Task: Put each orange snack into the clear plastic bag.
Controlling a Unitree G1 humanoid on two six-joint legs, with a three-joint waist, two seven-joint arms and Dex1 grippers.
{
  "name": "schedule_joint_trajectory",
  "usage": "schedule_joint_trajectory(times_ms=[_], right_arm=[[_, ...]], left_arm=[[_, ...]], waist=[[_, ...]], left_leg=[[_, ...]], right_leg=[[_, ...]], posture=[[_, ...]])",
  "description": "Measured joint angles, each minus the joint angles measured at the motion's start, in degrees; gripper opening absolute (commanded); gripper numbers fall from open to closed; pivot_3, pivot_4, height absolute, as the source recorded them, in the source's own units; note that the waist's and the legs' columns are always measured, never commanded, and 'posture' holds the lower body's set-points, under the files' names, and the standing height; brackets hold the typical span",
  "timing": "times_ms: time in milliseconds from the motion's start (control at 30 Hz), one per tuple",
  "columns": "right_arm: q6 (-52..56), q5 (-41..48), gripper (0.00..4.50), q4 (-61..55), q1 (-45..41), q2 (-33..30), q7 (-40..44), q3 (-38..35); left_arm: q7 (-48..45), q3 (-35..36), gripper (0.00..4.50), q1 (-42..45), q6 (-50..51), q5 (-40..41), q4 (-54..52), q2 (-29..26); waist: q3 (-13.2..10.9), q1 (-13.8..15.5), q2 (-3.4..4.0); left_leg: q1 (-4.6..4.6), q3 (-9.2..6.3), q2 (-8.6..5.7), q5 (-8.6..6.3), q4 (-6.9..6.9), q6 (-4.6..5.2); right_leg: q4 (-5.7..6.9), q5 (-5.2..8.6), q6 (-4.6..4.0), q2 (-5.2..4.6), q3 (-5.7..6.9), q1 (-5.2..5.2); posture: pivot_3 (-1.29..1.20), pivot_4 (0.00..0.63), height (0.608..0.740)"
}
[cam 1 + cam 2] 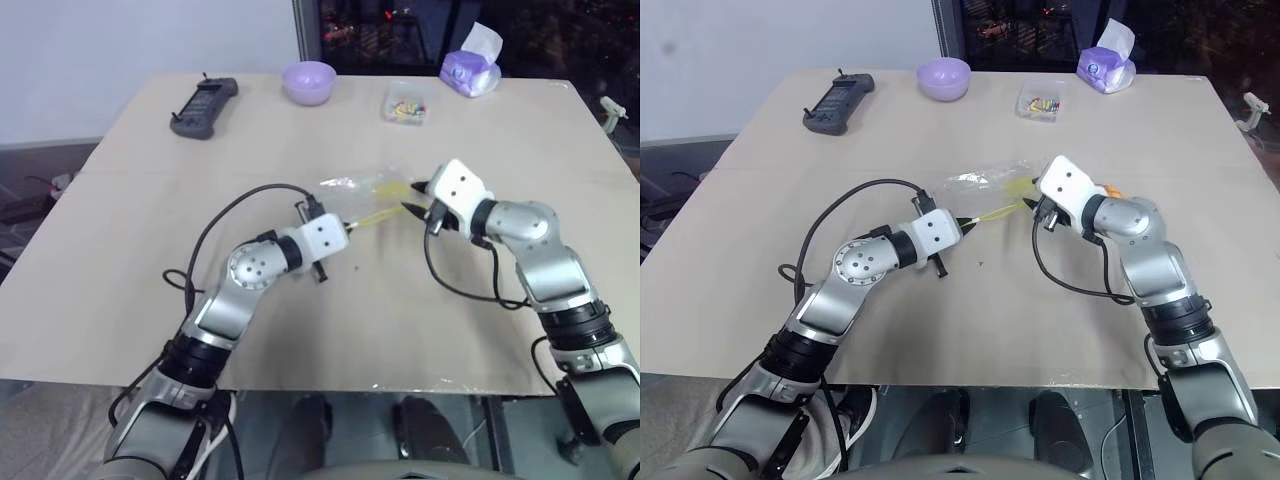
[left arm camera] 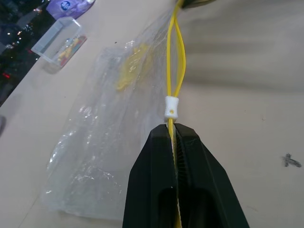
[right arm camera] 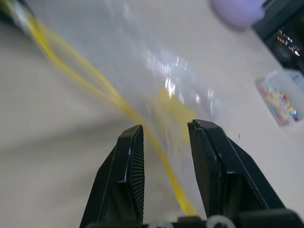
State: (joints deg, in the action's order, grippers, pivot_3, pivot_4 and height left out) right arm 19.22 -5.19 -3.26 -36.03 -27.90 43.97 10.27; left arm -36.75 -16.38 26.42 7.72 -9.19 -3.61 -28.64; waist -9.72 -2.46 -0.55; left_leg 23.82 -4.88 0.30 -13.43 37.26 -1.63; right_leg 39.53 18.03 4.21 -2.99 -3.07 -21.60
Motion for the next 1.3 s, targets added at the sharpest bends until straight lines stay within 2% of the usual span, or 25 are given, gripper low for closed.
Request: schedule_joint_trajectory(times_ms=[67, 133, 300, 700, 1200, 1300], right_arm=[[2.98, 3.50, 0.57, -2.91, 0.02, 2.08, 0.82, -0.45], [4.08, 4.68, 0.06, -3.69, 1.05, 3.22, 1.03, 0.34], [4.37, 4.79, 0.06, -3.36, 2.72, 5.07, 0.60, 2.90], [3.17, 4.78, 0.06, -0.37, 3.75, 6.19, -0.74, 3.30], [14.21, 13.19, 0.06, 2.48, 3.34, 9.13, -3.39, -2.07], [10.65, 9.74, 0.06, 6.02, 1.84, 8.27, -5.03, -0.07]], left_arm=[[0.02, 0.00, 0.00, 0.07, -0.57, -0.28, 0.39, 0.27], [0.24, 0.03, 0.00, 0.14, -0.74, -0.43, 0.61, 0.54], [0.32, 0.03, 0.00, 0.32, -0.74, -0.76, 0.96, 1.35], [0.17, 0.07, 0.00, 0.32, -0.75, -0.65, 0.88, 2.06], [-3.90, -0.08, 0.00, 0.31, -6.78, -0.37, 0.84, 0.25], [-4.77, -0.14, 0.00, 0.31, -7.95, -0.23, 0.83, 0.35]], waist=[[0.00, 0.02, 0.00], [0.00, 0.25, 0.00], [0.00, 0.12, 0.00], [0.00, 0.09, 0.00], [0.00, 0.04, 0.00], [0.00, 0.04, 0.00]], left_leg=[[-0.01, 0.00, 0.00, 0.00, 0.01, 0.01], [-0.01, -0.02, -0.02, -0.01, 0.07, 0.02], [-0.01, -0.02, -0.02, 0.00, 0.07, 0.01], [-0.02, -0.02, -0.02, 0.00, 0.08, 0.01], [-0.04, -0.01, -0.01, -0.01, 0.08, 0.02], [-0.05, 0.00, -0.01, -0.01, 0.08, 0.02]], right_leg=[[0.05, 0.00, 0.00, 0.00, 0.00, 0.00], [0.07, 0.00, 0.00, 0.00, 0.02, 0.01], [0.12, 0.00, 0.00, 0.00, 0.01, -0.01], [0.15, 0.01, 0.00, 0.00, 0.01, -0.01], [0.17, 0.01, -0.01, 0.01, 0.01, -0.01], [0.18, 0.01, 0.00, 0.01, 0.00, -0.02]], posture=[[0.00, 0.150, 0.740], [0.00, 0.150, 0.740], [0.00, 0.150, 0.740], [0.00, 0.150, 0.740], [0.00, 0.150, 0.740], [0.00, 0.150, 0.740]])
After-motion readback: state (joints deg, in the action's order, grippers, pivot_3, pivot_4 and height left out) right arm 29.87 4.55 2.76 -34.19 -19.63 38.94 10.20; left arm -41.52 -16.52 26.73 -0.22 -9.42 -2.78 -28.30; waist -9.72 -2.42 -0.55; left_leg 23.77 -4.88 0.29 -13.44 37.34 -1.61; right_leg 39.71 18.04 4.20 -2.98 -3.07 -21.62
